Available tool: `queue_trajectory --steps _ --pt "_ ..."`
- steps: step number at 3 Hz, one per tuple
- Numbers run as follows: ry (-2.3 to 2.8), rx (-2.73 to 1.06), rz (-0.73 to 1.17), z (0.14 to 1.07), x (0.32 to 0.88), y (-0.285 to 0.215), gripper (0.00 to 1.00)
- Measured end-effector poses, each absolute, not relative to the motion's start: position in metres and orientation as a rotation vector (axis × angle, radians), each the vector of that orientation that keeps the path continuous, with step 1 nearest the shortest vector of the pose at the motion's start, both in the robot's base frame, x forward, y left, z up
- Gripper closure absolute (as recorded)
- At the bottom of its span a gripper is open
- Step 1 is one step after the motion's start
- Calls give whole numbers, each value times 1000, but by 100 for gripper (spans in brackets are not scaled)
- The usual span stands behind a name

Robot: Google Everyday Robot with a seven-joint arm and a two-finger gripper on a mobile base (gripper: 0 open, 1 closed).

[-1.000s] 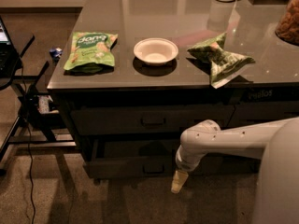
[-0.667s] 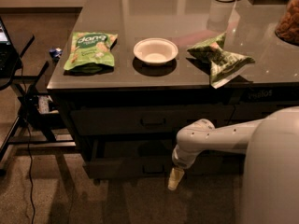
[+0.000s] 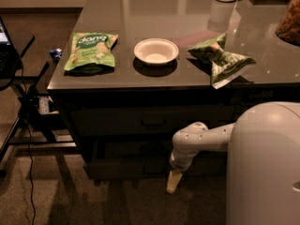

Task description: Open middle drawer

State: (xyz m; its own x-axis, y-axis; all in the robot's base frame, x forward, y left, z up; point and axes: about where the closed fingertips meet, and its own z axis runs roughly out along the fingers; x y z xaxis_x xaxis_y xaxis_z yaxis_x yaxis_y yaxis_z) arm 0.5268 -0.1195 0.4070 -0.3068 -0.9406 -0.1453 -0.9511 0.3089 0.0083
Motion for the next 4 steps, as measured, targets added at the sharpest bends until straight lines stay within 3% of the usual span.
queue_trajectory --steps 4 --pt "2587 -1829 233 414 451 -154 0"
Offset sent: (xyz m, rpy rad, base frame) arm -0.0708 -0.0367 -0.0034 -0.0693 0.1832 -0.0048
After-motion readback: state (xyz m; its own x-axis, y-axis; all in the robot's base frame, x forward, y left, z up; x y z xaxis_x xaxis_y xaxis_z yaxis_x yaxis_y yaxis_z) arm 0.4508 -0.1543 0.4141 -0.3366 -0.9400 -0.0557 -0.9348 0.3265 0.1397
